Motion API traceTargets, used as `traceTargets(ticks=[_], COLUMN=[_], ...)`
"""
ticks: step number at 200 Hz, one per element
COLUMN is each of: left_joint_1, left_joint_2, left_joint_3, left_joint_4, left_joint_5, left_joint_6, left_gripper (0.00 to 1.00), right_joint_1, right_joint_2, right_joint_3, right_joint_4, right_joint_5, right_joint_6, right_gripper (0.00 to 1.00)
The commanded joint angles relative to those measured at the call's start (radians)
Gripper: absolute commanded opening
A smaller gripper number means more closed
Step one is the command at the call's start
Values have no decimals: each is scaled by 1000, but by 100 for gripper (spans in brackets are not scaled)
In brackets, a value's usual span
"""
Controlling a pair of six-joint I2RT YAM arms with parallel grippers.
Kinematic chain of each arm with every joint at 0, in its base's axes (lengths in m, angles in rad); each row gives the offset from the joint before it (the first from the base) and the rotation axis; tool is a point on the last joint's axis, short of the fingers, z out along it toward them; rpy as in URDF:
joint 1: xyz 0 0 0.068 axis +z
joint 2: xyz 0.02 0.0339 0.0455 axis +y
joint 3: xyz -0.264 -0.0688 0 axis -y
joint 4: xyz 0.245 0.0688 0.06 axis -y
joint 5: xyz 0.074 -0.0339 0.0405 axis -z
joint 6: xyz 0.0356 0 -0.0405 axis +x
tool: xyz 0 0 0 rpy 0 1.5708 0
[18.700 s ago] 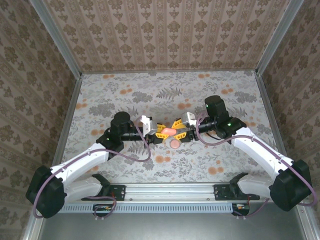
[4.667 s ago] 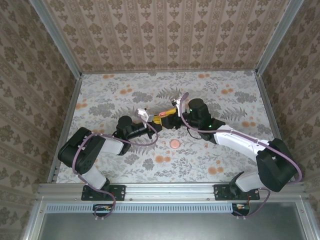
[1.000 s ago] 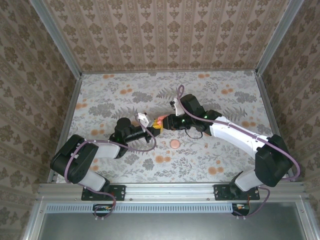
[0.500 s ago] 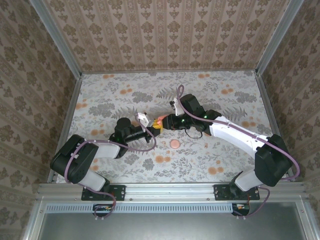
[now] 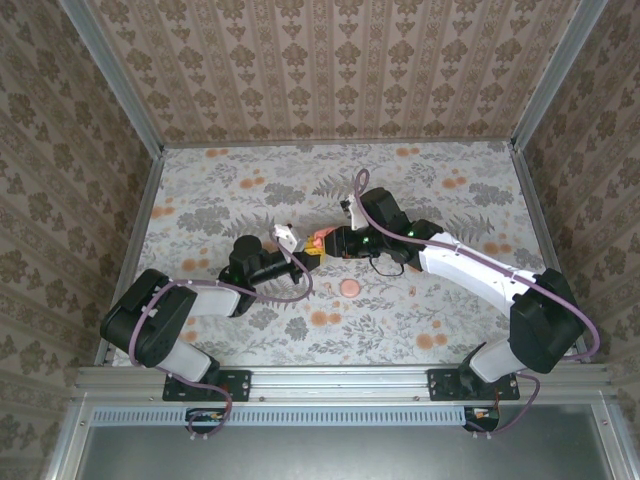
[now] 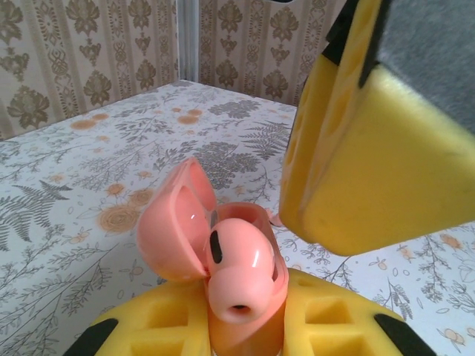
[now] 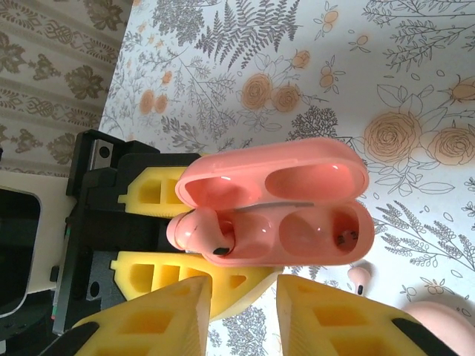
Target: Insert wireless bluetooth earbuds into charging case
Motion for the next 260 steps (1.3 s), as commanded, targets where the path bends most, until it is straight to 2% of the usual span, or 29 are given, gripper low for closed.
traceTargets(ticks=[1, 49, 155, 222, 260], left_joint_1=[4, 3, 1, -15, -20], left_joint_2=[1, 7, -7, -36, -60], left_joint_3=[16, 18, 14, 22, 24], left_joint_4=[12, 13, 4, -51, -84], left_joint_5=[-21, -23, -20, -25, -31], left_joint_6=[21, 23, 28, 63, 84], left_gripper=[18, 18, 18, 18, 18], right_joint_1=[6, 38, 52, 56, 71], right_joint_2=[-44, -10, 75, 114, 144], right_joint_3=[35, 63, 123, 134, 162], right_joint_4=[-4, -11, -41, -61, -104], right_joint_5=[17, 23, 43, 78, 109], right_joint_6=[65, 156, 158, 158, 134], right_gripper=[32, 36, 40, 40, 36])
